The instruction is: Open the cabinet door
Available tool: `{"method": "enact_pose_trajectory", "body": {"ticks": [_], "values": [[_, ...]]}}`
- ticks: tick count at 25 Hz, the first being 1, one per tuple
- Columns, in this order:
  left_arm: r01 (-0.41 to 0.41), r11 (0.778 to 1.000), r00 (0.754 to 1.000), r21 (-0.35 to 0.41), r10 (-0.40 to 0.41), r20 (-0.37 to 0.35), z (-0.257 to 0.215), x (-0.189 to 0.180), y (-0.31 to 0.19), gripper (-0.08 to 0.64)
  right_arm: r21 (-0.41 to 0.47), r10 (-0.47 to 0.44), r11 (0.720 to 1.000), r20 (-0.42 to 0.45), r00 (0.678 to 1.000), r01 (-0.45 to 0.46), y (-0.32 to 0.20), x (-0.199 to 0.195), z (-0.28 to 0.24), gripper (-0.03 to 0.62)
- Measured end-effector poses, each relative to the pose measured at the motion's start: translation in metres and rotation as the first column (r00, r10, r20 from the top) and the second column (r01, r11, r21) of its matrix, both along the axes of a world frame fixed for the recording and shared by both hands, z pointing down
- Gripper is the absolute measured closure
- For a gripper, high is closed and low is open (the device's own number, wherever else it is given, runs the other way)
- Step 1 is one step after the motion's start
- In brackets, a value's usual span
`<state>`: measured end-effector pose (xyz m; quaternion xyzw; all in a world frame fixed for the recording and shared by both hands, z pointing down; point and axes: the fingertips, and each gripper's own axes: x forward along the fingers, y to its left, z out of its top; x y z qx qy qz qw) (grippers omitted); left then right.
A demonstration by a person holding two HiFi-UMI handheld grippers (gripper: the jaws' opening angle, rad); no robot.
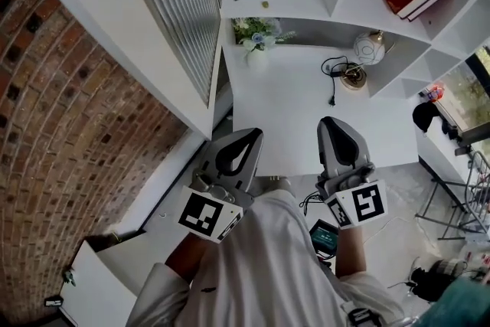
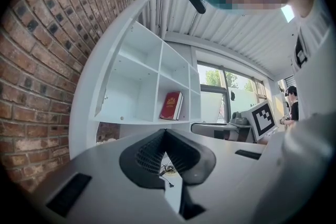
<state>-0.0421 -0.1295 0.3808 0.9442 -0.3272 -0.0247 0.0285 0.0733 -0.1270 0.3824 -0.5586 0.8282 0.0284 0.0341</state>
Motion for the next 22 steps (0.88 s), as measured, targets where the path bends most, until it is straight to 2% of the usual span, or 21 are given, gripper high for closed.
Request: {"method": "enact_pose_trajectory", "body": {"ticks": [5, 10, 22], "values": [[0.003, 1.000, 1.000, -0.018, -0.003, -0.008, 0.003, 0.000, 0.002, 0.551, -0.007, -0.045, 0.999, 0.000, 0.999, 0.045, 0.002, -0.013, 0.001, 0.577], [0.009, 1.000, 1.000, -0.007, -0.010, -0.026, -0.004, -0.002, 0.002, 0.551, -0.001, -0.055, 0.999, -0.077, 0.996, 0.055, 0.005, -0.019, -0.005, 0.577], [0.003, 0.999, 1.000, -0.032, -0.004, -0.027, 0.001, -0.003, 0.008, 0.551, 0.008, -0.035, 0.999, -0.045, 0.998, 0.035, 0.015, -0.015, -0.010, 0.577]]}}
